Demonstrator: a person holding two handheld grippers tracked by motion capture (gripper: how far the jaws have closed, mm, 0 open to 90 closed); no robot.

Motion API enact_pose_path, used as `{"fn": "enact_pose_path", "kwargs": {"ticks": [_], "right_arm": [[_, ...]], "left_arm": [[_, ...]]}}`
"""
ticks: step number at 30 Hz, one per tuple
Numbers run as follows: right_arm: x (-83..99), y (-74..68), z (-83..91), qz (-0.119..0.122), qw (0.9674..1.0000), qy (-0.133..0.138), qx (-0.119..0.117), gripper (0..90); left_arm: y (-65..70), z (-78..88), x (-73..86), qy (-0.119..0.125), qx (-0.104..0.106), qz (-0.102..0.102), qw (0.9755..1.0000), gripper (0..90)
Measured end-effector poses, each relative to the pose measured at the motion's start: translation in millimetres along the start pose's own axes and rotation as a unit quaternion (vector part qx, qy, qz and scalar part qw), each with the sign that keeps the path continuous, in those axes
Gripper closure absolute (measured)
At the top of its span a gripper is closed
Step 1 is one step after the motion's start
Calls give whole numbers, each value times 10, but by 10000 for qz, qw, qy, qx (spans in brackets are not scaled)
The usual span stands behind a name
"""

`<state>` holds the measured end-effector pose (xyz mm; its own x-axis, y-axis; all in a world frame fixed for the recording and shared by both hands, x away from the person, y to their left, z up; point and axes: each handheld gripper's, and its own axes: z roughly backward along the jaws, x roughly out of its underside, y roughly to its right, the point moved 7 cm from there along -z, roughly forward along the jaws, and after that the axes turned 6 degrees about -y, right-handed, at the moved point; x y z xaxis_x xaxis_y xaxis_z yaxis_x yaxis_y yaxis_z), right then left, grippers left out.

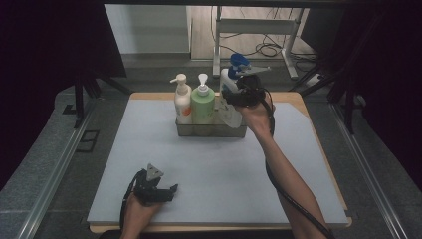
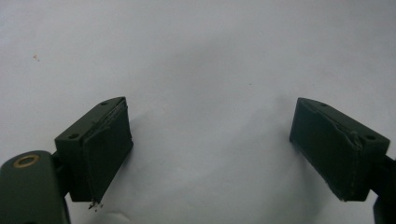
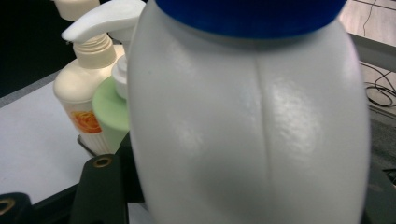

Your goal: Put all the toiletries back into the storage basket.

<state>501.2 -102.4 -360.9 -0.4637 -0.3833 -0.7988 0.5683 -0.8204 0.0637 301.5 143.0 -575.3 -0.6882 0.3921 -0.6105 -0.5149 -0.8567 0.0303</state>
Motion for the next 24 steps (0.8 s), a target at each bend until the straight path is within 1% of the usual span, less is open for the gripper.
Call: {"fn": "enact_pose_path", "kwargs": {"ticks": [5, 13, 17, 24], "right_arm": [[-36, 24, -90, 11, 10000, 20, 85, 379], [-96, 80, -193, -87, 9998, 75, 170, 380], [-93, 96, -257, -77, 9997, 60, 233, 380], [-60, 104, -370, -76, 9996, 7, 271, 379]], "left_arm": [[0, -1, 0, 3, 3, 2, 10000, 122], [1, -1, -1, 6, 2, 6, 10000, 122], [1, -1, -1, 7, 5, 6, 10000, 122], [1, -1, -1, 7, 4, 7, 10000, 122]]}}
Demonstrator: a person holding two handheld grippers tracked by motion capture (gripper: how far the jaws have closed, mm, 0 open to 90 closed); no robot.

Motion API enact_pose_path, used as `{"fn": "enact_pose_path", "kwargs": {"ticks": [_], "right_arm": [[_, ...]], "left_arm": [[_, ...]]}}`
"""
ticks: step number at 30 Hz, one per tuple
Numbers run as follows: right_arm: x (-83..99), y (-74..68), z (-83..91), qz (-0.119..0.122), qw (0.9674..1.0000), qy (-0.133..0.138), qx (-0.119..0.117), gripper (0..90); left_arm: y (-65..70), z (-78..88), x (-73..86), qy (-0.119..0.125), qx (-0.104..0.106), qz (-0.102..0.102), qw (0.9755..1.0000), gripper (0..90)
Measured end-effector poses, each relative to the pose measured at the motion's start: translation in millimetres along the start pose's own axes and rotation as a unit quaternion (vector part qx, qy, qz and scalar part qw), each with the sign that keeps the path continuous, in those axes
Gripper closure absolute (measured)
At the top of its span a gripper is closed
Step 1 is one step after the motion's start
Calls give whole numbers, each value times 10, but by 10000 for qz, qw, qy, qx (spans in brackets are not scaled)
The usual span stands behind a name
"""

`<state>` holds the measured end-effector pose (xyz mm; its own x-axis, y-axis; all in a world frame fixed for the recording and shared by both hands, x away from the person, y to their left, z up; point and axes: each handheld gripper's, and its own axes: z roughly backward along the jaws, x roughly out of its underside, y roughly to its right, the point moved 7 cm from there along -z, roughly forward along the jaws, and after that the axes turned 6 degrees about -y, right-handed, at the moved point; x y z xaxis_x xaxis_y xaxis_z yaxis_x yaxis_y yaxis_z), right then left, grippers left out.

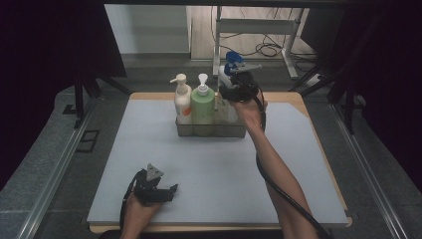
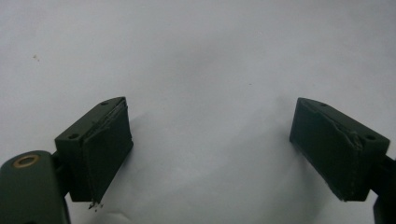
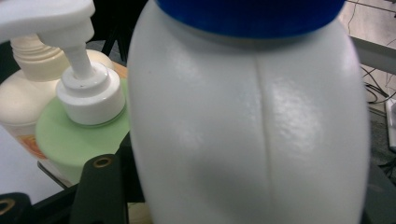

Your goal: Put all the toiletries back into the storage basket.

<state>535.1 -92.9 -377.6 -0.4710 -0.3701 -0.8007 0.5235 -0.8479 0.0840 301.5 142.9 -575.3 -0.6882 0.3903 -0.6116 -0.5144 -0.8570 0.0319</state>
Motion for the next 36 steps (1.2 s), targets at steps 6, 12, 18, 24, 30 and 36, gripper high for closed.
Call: {"fn": "enact_pose_path", "kwargs": {"ticks": [6, 12, 18, 24, 30, 36], "right_arm": [[38, -7, -63, 1, 10000, -51, -5, 379], [88, -41, -106, -5, 9999, -120, -50, 379], [151, -74, -150, -13, 9998, -181, -105, 379], [221, -87, -190, -43, 9996, -254, -145, 379], [275, -90, -215, -52, 9994, -321, -146, 379], [334, -89, -252, -62, 9990, -413, -130, 379]], "left_arm": [[0, 0, 0, -2, -1, -1, 10000, 122], [-2, 1, 1, -8, -6, -10, 10000, 122], [-2, 3, 4, -24, -5, -16, 10000, 122], [-2, 3, 4, -25, -3, -17, 10000, 122], [-3, 2, 4, -23, -3, -20, 10000, 122], [-2, 3, 4, -24, -3, -18, 10000, 122]]}}
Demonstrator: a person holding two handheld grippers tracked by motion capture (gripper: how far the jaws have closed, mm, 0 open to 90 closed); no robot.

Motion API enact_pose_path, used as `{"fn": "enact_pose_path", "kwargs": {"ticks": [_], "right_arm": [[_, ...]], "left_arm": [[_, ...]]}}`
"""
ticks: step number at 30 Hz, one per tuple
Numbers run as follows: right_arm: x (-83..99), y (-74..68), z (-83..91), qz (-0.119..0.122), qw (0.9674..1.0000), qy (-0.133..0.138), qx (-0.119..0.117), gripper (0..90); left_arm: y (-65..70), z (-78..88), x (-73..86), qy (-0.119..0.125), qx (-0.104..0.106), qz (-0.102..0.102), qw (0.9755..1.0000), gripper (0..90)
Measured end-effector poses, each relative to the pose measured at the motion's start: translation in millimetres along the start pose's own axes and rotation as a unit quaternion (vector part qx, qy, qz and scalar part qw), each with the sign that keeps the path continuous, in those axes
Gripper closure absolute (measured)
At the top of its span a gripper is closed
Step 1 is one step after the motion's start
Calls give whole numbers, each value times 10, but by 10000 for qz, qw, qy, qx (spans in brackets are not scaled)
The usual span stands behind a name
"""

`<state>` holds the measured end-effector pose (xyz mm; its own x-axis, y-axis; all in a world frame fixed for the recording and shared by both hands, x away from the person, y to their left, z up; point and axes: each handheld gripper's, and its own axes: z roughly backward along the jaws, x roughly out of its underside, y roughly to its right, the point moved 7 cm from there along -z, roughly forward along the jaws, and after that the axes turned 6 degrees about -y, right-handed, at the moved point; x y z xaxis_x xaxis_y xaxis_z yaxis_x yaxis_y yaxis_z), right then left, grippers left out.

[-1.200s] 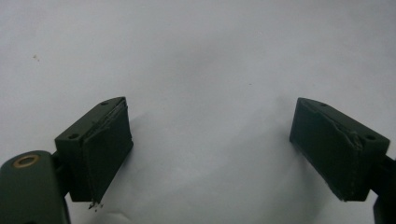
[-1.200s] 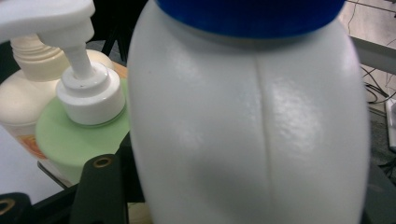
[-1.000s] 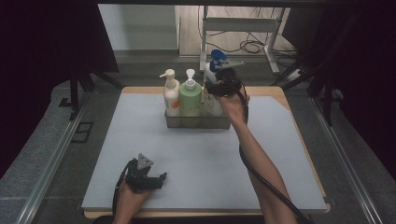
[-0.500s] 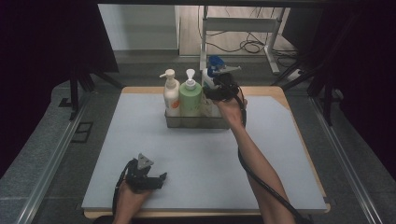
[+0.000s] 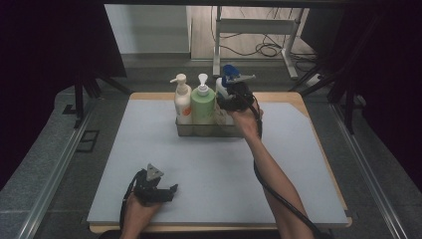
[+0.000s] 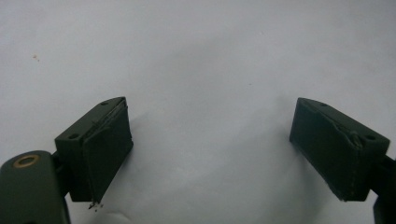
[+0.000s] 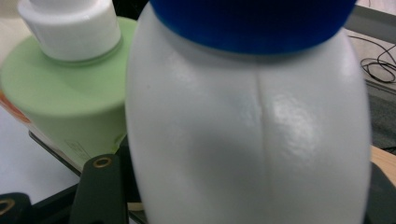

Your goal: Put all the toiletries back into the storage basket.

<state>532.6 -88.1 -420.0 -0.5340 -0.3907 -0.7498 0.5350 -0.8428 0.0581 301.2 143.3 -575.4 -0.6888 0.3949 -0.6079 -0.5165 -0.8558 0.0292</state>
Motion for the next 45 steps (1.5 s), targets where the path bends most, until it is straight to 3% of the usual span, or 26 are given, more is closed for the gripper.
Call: {"fn": "enact_pose_path", "kwargs": {"ticks": [16, 34, 45], "right_arm": [[180, 47, -106, -93, 9997, -202, 25, 379], [178, 83, -129, -168, 9996, -212, -54, 366], [202, 120, -138, -164, 9993, -221, -243, 259]], "left_arm": [[-1, 0, 0, 0, 1, -4, 10000, 122], [0, -1, 0, 1, 0, -4, 10000, 122], [-1, 0, 0, 0, -2, -6, 10000, 122]]}}
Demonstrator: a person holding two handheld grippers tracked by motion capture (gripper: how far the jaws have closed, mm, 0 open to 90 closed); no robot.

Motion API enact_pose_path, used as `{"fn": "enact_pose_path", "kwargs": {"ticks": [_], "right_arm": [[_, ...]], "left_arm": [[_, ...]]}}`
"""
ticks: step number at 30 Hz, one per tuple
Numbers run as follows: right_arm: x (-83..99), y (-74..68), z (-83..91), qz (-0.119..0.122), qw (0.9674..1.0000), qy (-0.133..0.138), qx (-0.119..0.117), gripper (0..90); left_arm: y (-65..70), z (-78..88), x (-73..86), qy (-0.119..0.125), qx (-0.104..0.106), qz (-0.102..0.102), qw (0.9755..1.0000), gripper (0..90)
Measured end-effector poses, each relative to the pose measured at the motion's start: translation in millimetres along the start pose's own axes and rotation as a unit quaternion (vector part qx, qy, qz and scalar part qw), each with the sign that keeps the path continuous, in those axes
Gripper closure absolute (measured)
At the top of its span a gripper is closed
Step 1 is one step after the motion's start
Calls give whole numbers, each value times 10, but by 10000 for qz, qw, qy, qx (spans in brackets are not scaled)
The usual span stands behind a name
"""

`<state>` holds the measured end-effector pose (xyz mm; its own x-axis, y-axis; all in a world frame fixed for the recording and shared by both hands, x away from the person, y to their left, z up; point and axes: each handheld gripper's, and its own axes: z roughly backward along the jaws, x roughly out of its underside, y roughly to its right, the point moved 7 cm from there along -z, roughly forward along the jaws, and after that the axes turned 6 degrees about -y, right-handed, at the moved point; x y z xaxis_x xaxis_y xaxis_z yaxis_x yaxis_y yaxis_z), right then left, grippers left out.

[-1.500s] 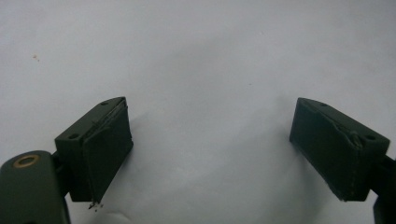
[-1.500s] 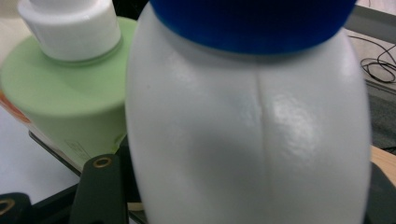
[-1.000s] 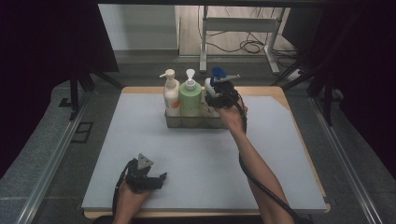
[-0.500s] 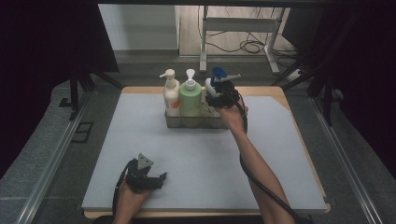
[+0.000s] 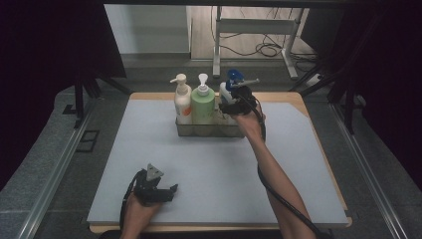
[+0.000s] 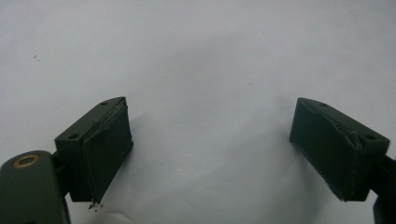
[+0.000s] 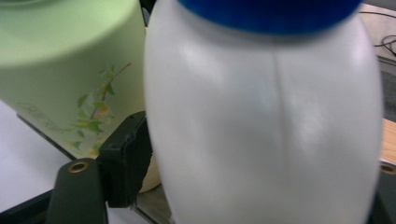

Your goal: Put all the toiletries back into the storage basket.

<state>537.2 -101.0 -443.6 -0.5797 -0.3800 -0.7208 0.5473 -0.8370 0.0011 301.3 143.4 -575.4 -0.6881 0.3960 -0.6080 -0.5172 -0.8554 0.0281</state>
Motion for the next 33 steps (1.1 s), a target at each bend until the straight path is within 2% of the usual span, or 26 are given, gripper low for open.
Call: {"fn": "enact_pose_path", "kwargs": {"ticks": [5, 13, 20, 28, 33], "right_arm": [[28, -16, 7, 111, 9999, 1, 0, 205], [95, -25, 87, 127, 9998, 15, -123, 202], [234, -32, 167, 184, 9995, -80, -239, 201], [409, 15, 304, 166, 9991, -137, -376, 314], [520, 59, 378, 148, 9982, -153, -567, 416]], "left_arm": [[-1, 0, 0, -2, -1, -5, 10000, 122], [1, 1, 0, -2, 2, 4, 10000, 122], [1, 0, 0, 4, 3, 3, 10000, 122], [3, -1, -1, 15, 7, 14, 10000, 122], [3, -1, -1, 17, 9, 15, 10000, 122]]}}
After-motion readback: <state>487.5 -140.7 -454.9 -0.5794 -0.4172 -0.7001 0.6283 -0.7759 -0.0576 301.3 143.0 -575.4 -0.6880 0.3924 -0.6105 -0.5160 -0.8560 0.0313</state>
